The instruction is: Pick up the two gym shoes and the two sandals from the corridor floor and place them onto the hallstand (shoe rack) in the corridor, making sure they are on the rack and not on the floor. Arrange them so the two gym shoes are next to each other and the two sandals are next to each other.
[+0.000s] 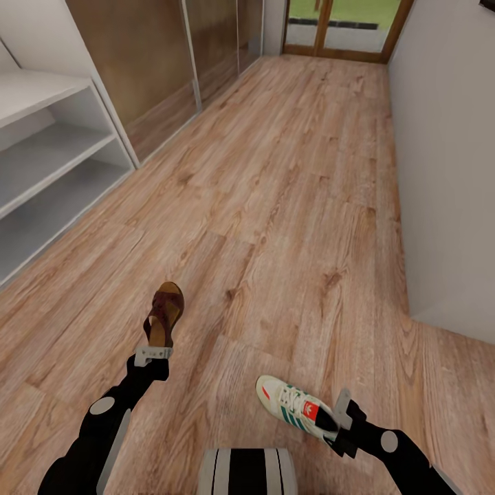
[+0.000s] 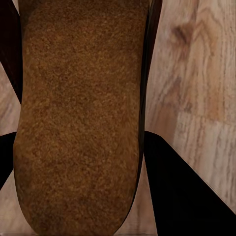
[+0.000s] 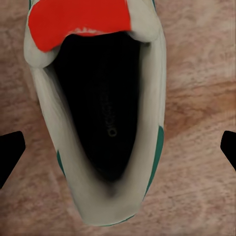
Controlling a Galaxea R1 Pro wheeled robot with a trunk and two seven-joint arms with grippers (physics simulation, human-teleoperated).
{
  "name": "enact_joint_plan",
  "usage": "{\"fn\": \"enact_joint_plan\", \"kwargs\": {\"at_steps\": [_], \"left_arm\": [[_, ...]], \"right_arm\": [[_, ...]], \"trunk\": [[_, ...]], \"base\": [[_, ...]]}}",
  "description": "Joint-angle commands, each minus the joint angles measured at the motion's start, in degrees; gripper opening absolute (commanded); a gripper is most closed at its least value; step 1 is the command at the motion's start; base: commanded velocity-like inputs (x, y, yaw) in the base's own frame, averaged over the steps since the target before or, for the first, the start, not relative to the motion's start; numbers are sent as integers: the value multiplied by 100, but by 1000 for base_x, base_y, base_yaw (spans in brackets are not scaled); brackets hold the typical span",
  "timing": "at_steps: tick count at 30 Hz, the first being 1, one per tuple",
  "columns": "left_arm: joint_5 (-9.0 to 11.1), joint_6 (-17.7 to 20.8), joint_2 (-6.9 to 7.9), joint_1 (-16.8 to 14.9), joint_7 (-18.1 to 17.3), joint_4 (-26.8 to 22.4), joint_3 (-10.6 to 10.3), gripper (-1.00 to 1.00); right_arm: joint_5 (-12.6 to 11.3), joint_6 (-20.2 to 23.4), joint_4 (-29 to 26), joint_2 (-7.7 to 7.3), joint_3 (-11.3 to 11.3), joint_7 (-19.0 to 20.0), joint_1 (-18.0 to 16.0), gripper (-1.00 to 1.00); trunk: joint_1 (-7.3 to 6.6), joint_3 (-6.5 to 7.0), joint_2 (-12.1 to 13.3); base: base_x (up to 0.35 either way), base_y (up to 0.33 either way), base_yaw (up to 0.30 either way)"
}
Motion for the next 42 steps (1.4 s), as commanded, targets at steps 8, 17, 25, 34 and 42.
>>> {"fn": "enact_joint_plan", "kwargs": {"at_steps": [8,17,25,34,42], "left_arm": [[-45,29,-1,-1,-48,-10,12,-100],[-45,29,-2,3,-48,-10,12,-100],[-45,29,5,2,-48,-10,12,-100],[-45,29,1,7,-48,-10,12,-100],[-45,29,-2,7,-48,-10,12,-100]], "right_arm": [[50,-7,-14,-3,4,11,-1,100],[49,-7,-22,-5,4,11,-1,100],[49,-7,-22,-4,-4,10,-3,100],[48,-7,-22,-4,-11,11,-2,100],[47,-7,-22,-5,-14,11,-2,100]], "trunk": [[12,-175,-8],[19,-254,-12],[19,-279,-12],[19,-296,-12],[30,-391,-18]], "base": [[0,0,-33],[0,0,-11],[0,0,-69],[0,0,-59],[0,0,-28]]}}
